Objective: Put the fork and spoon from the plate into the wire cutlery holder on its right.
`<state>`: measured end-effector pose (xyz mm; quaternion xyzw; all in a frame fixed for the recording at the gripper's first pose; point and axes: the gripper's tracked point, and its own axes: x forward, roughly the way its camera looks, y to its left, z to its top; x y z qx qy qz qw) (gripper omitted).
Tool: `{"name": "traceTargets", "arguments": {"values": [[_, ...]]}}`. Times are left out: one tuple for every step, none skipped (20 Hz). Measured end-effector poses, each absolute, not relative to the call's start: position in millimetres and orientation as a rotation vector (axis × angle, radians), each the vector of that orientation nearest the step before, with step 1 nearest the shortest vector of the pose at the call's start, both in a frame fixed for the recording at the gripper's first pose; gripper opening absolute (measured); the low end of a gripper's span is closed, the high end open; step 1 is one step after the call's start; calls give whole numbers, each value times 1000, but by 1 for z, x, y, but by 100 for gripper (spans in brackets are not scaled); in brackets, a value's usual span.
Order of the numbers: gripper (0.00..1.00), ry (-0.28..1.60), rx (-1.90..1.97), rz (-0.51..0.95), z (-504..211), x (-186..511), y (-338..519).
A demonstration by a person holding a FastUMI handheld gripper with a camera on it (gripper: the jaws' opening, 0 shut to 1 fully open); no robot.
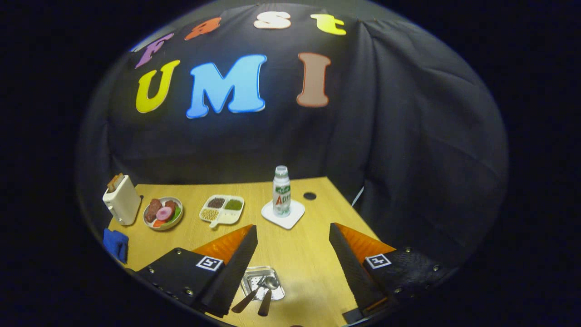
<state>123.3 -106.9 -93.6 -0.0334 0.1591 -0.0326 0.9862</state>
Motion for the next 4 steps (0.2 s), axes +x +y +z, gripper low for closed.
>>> {"name": "traceTargets", "arguments": {"values": [[98, 256, -71, -74, -73, 120, -107], [98, 196, -60, -80, -51, 116, -110], [98, 149, -46, -91, -35, 113, -113], [98, 109, -32, -95, -22, 112, -115]]}}
